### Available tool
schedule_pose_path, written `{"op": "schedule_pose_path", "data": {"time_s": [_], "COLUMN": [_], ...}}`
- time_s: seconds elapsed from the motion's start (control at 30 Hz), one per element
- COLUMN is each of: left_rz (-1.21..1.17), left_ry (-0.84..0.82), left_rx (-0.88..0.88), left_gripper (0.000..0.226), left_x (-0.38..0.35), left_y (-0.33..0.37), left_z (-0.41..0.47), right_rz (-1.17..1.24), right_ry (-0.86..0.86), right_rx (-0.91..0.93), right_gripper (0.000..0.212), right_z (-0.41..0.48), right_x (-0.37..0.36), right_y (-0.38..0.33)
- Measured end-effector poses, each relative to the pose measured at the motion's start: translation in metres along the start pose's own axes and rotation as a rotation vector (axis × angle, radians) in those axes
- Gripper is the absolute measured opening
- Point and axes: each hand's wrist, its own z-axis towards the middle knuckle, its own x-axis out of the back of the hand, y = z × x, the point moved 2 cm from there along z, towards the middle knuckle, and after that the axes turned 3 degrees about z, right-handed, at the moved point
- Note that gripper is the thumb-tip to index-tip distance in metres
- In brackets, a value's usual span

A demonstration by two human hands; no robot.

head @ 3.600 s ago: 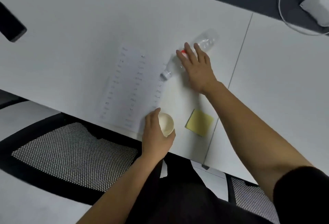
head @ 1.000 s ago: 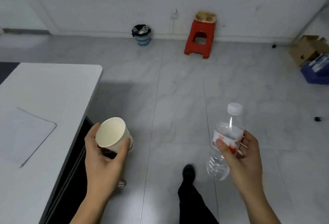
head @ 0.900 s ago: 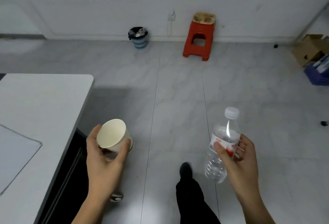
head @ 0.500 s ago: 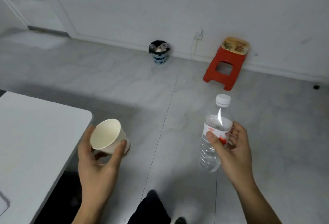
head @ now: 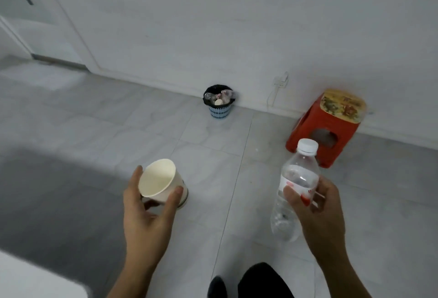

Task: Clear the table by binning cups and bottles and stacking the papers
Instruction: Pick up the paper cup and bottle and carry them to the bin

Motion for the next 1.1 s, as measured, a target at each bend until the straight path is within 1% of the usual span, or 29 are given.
{"op": "schedule_pose_path", "data": {"time_s": [0.13, 0.23, 0.33, 0.43, 0.5, 0.6, 0.7, 0.8, 0.87, 0.97, 1.1], "left_rz": [0.02, 0.035, 0.067, 0.085, 0.083, 0.062, 0.049, 0.076, 0.11, 0.168, 0.208], "left_ry": [-0.076, -0.103, -0.098, -0.101, -0.073, -0.001, 0.051, 0.038, 0.034, -0.055, -0.12], "left_rx": [-0.042, -0.041, -0.017, -0.013, -0.032, 0.024, 0.086, 0.146, 0.144, 0.167, 0.24], "left_gripper": [0.084, 0.084, 0.08, 0.082, 0.085, 0.082, 0.079, 0.078, 0.08, 0.079, 0.076], "left_x": [-0.076, -0.141, -0.201, -0.243, -0.266, -0.29, -0.312, -0.342, -0.365, -0.404, -0.453], "left_y": [0.015, 0.013, 0.021, 0.048, 0.066, 0.076, 0.064, 0.037, 0.018, -0.001, -0.013], "left_z": [0.091, 0.161, 0.232, 0.303, 0.352, 0.414, 0.473, 0.539, 0.591, 0.676, 0.769], "right_rz": [0.04, 0.054, 0.095, 0.118, 0.104, 0.062, 0.036, -0.002, -0.029, -0.068, -0.084], "right_ry": [0.098, 0.108, 0.089, 0.054, 0.008, -0.073, -0.106, -0.136, -0.125, -0.091, -0.122], "right_rx": [-0.053, -0.099, -0.109, -0.11, -0.092, -0.062, -0.067, -0.09, -0.099, -0.162, -0.245], "right_gripper": [0.068, 0.071, 0.069, 0.064, 0.067, 0.072, 0.074, 0.071, 0.066, 0.063, 0.068], "right_z": [0.097, 0.18, 0.274, 0.362, 0.423, 0.502, 0.572, 0.639, 0.683, 0.743, 0.814], "right_x": [-0.021, -0.049, -0.081, -0.117, -0.143, -0.183, -0.226, -0.274, -0.308, -0.358, -0.41], "right_y": [0.001, 0.014, 0.016, -0.009, -0.03, -0.056, -0.068, -0.065, -0.058, -0.052, -0.054]}}
